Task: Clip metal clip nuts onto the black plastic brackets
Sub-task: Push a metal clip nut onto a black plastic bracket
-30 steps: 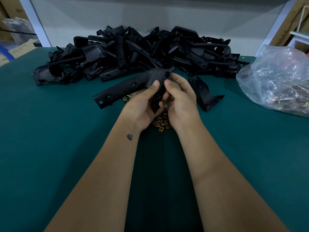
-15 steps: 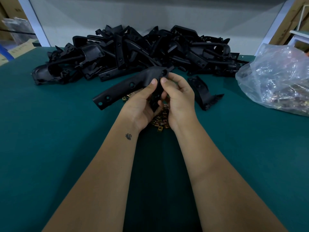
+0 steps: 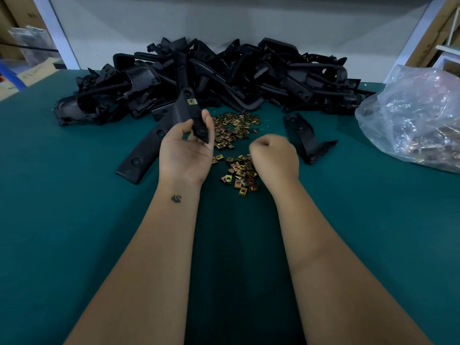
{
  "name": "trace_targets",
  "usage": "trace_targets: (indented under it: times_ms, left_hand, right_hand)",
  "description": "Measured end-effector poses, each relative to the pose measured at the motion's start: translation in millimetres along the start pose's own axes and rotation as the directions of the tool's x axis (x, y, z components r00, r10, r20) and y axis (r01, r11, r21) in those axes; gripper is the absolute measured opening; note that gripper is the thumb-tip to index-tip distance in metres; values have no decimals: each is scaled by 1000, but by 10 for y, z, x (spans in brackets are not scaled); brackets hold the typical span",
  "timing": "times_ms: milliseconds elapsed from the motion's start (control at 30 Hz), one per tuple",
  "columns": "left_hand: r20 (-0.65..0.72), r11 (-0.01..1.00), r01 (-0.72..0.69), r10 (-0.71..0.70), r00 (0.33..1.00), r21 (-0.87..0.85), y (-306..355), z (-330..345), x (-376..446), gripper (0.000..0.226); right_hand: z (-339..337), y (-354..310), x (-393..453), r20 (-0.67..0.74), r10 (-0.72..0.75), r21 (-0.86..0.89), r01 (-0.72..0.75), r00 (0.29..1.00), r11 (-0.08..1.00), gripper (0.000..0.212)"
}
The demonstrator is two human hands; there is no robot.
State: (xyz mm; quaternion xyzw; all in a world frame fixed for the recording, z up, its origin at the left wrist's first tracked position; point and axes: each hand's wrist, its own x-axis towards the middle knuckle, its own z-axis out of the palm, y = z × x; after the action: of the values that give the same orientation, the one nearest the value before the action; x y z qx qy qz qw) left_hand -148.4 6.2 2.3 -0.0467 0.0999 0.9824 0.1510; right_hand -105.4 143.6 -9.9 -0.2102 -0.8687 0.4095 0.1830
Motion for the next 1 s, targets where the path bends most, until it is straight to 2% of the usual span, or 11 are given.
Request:
trace_targets:
  times_ms: [67, 133, 300, 400, 533, 633, 733, 867, 1000]
  left_hand:
    - [-10, 999, 20, -19, 1000, 46, -9, -14, 7, 8]
    - [-13, 994, 33, -32, 999, 104, -24, -31, 16, 8]
    - [-5, 982, 43, -42, 999, 186, -55, -51, 44, 5]
    - [-4, 975, 49, -50, 999, 217, -65, -50, 51, 5]
    - [-4, 959, 61, -63, 998, 275, -88, -47, 50, 5]
    - [-18, 931, 75, -73, 997, 358, -119, -40, 64, 8]
    - [-12, 877, 67, -69, 998, 475, -158, -46, 84, 8]
    - [27, 851, 21, -41, 999, 524, -184, -70, 110, 10]
    - [54, 823, -37, 7, 999, 567, -198, -71, 106, 18]
  right_hand:
    - [34, -7, -9, 96, -51, -197, 69, 994, 978, 14]
    - [60, -20, -16, 146, -120, -281, 157, 982, 947, 23]
    - [89, 7, -8, 114, -160, -217, 182, 980, 959, 16]
    - [96, 4, -10, 65, -197, -127, 204, 978, 971, 11]
    - [91, -11, 0, -15, -172, 141, 173, 985, 975, 15]
    - [105, -46, 5, -46, -129, 402, 137, 991, 906, 16]
    - [109, -65, 17, -58, -122, 542, 134, 991, 829, 17]
    - [105, -69, 10, -68, -135, 613, 148, 989, 776, 20]
    - [102, -79, -18, -84, -202, 552, 214, 976, 806, 21]
